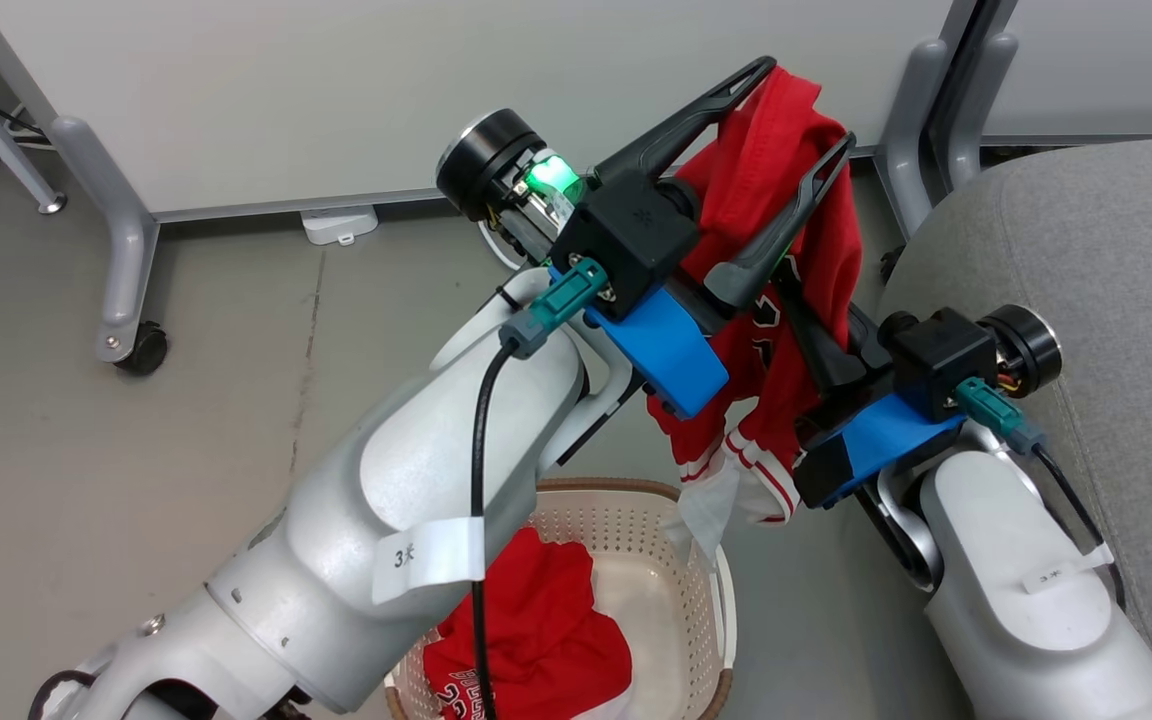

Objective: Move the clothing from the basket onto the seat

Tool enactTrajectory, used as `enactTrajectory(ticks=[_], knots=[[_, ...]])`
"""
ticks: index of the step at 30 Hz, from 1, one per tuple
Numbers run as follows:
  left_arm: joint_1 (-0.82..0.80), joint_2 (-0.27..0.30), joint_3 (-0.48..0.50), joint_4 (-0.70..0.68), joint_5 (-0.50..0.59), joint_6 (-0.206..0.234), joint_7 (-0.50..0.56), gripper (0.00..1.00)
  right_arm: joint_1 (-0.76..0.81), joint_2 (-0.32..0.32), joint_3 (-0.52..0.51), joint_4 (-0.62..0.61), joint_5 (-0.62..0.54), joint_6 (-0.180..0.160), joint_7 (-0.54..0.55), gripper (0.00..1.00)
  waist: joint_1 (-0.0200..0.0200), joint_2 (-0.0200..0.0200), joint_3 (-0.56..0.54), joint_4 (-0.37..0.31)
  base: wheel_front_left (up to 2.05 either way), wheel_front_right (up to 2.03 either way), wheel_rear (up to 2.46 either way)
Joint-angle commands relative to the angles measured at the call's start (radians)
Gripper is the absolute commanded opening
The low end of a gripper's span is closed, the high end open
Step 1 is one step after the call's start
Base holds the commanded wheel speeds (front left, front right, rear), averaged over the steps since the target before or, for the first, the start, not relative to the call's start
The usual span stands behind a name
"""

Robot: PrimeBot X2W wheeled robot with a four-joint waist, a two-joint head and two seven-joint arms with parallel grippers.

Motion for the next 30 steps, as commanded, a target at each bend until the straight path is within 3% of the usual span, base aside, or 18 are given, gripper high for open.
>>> enactTrajectory(ticks=[1,14,30], knots=[[0.005,-0.001,-0.004,0.004,-0.001,0.006,-0.005,1.0,0.014,0.001,-0.004,-0.007,0.007,0.0,-0.004,0.0,0.0,0.0,0.001,-0.002,0.0,0.0,0.0],[0.003,0.01,-0.008,0.007,0.006,0.011,-0.005,1.0,0.019,-0.006,-0.059,-0.037,0.013,0.0,-0.004,0.0,0.0,0.0,0.038,-0.042,0.0,0.0,0.0],[0.02,0.022,-0.062,0.018,0.012,0.004,-0.003,1.0,0.039,-0.012,-0.204,-0.108,0.008,0.0,-0.004,0.0,0.0,0.0,0.107,-0.163,0.0,0.0,0.0]])
